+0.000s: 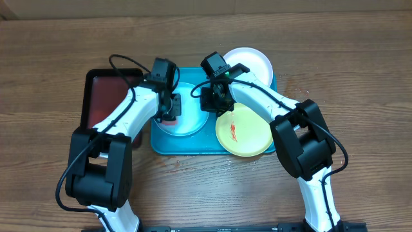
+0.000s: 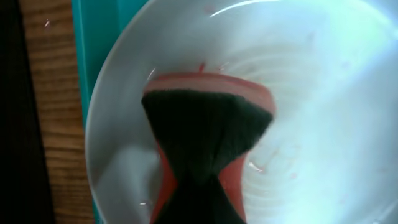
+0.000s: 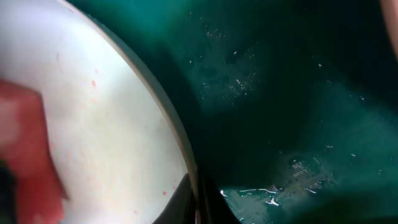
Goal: Clean dirty plates on tray and stack at the side
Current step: 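Carry the sponge with the left gripper onto the light-blue plate, then scrub the light-blue plate with the sponge while the right gripper holds it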
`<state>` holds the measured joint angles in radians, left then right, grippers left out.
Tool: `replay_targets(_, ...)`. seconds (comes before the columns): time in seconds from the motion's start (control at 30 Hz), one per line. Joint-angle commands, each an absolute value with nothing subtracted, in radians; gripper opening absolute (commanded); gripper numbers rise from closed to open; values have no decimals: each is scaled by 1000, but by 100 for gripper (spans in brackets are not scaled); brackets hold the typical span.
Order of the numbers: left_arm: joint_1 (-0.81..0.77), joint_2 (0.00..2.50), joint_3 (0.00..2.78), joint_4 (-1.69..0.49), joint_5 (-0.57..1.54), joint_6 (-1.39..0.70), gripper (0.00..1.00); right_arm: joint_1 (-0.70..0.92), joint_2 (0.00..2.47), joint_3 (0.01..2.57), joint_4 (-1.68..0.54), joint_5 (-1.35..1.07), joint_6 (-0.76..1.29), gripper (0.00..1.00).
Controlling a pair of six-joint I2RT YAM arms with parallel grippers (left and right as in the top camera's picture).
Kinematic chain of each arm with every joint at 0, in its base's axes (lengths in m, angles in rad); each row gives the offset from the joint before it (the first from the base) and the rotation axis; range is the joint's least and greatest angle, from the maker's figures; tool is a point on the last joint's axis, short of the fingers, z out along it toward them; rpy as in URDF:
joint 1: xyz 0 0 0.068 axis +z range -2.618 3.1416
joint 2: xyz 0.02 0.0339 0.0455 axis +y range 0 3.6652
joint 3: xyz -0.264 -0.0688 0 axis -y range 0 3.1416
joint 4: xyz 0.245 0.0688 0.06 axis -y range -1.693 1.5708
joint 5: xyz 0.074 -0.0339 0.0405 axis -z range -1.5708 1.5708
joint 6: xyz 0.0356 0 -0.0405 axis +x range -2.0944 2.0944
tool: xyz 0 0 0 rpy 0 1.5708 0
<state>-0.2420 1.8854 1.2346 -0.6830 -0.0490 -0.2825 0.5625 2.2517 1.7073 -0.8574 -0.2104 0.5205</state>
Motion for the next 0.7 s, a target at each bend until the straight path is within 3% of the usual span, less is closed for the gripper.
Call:
replay_targets(0.0,-242,1891,1203,-683,-182,-291,4,555,2301,1674,-872,-184,524,4)
replay_targets(0.2,-243,1891,1203,-660,-172,-189,4,555,2301,1675,-873,-184,524,4)
replay_targets(0.37,-242,1891,1204,-657,262,28,4,555,2301,1674,-875,-178,524,4)
replay_targets(0.47,-242,1891,1204,-656,387,30,4,555,2301,1674,-877,-177,524,4)
replay_targets(0.57,-242,1891,1204,-649,341,-3,4,555,2301,1674,-877,-177,524,4)
replay_targets(0.67,-242,1891,1204,-645,114,-124,4,555,2301,1674,-881,-177,524,4)
